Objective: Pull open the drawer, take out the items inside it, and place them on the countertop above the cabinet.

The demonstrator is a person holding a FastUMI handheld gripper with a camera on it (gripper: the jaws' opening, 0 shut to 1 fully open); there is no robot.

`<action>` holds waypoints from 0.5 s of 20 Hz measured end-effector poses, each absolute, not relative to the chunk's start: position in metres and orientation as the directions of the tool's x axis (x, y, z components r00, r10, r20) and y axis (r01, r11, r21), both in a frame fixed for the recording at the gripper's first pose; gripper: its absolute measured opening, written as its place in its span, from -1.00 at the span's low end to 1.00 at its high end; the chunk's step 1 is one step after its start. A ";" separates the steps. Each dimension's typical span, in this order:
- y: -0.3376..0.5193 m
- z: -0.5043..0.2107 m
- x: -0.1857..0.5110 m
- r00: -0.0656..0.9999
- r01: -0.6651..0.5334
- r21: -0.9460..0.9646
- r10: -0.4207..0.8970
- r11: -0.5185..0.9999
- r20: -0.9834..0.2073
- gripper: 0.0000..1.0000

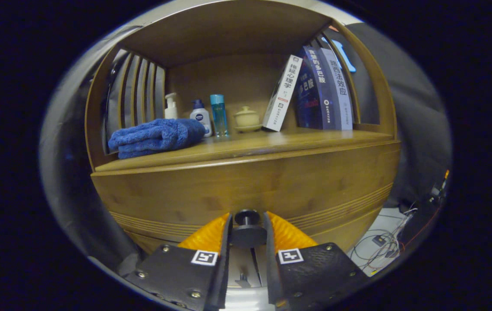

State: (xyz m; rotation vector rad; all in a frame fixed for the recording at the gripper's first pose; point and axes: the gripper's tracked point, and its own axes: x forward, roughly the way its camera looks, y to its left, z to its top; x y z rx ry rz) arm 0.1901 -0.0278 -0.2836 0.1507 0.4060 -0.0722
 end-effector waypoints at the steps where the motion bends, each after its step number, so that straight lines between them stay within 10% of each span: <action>1: -0.029 -0.283 0.191 0.916 0.099 0.127 -0.040 0.987 -0.400 -0.26; 10: -0.029 -0.278 0.162 0.892 0.133 0.112 -0.069 0.985 -0.446 -0.27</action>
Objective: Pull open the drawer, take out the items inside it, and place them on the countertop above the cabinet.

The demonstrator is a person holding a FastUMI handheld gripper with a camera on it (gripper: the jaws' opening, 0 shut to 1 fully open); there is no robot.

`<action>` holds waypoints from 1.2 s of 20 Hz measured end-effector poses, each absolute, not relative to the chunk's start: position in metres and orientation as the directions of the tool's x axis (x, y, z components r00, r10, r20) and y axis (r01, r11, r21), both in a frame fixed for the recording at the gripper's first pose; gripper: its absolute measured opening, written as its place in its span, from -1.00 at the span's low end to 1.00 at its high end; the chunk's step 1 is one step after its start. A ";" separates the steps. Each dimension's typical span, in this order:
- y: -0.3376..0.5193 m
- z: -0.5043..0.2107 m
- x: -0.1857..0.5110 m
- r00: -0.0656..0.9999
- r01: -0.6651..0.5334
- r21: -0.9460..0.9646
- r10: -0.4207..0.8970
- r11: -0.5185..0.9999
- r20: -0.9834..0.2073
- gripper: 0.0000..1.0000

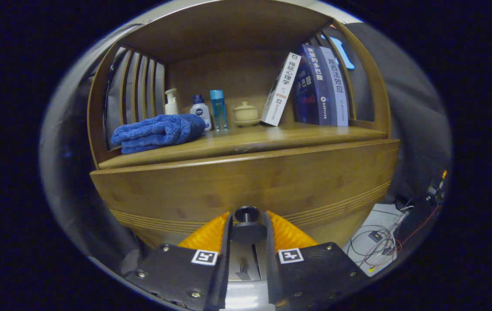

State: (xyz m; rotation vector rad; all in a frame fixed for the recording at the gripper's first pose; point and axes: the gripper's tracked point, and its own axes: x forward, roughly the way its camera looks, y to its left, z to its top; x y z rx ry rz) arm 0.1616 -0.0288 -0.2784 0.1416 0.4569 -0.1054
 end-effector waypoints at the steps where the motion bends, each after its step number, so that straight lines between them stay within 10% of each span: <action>1: -0.029 -0.277 0.155 0.891 0.147 0.114 -0.082 0.983 -0.446 -0.27; 24: -0.025 -0.260 0.010 0.863 0.274 0.073 -0.211 0.959 -0.460 -0.26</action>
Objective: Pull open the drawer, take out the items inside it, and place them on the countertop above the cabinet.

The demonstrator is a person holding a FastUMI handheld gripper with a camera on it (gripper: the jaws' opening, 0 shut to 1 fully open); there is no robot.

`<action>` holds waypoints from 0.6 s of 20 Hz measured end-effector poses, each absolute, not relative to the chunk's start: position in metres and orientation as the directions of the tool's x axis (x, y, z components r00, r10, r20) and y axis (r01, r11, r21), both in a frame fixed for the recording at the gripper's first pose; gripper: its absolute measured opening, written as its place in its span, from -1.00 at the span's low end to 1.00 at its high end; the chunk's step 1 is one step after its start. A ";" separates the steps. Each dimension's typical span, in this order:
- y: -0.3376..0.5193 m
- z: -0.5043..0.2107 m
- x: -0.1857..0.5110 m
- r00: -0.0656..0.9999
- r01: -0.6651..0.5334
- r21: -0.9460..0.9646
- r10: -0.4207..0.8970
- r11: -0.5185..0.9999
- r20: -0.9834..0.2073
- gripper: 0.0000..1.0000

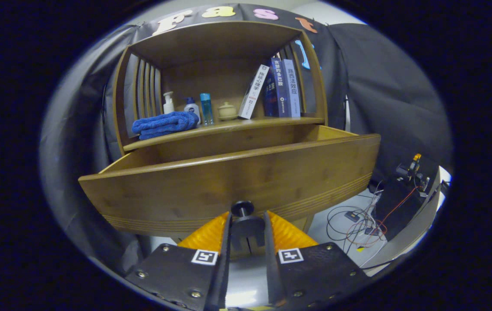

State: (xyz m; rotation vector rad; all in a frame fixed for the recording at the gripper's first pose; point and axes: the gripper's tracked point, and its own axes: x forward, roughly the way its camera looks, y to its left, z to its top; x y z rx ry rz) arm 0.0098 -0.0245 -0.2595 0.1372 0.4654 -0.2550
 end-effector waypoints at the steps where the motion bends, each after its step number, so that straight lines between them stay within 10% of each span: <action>1: -0.023 -0.259 0.009 0.868 0.270 0.082 -0.205 0.959 -0.453 -0.27; 12: -0.015 -0.207 0.009 0.927 0.216 0.116 -0.166 0.969 -0.336 0.57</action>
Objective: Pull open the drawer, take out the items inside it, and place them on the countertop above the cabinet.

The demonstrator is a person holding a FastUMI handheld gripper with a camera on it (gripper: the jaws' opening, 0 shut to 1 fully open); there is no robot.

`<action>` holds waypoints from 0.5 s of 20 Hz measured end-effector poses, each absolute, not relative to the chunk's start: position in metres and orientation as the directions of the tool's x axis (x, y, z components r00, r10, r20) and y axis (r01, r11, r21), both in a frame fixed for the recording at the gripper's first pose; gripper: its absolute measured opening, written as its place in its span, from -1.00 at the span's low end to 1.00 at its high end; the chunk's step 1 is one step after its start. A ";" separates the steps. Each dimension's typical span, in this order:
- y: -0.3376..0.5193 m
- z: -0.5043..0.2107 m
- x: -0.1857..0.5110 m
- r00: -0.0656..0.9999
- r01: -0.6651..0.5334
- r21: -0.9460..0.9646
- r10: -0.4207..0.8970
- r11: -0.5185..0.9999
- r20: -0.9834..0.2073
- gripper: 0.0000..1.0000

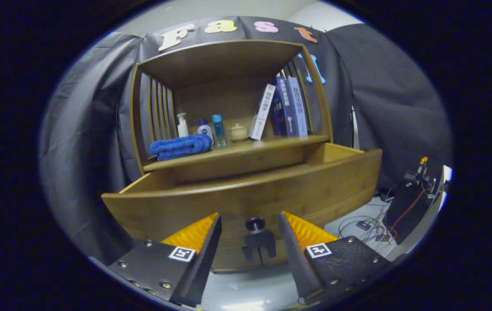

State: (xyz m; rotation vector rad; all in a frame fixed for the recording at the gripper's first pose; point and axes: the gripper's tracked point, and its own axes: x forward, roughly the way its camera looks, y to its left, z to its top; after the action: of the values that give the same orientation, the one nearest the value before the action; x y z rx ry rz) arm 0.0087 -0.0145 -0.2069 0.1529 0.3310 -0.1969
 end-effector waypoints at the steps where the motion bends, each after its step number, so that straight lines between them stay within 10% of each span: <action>1: -0.015 -0.196 0.012 0.927 0.221 0.097 -0.178 0.970 -0.331 0.57; 10: -0.031 -0.149 0.060 0.850 0.362 -0.014 -0.336 0.932 -0.406 0.57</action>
State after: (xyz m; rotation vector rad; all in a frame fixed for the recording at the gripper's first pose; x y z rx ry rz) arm 0.0602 -0.0312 -0.1492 0.0636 0.4156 -0.3681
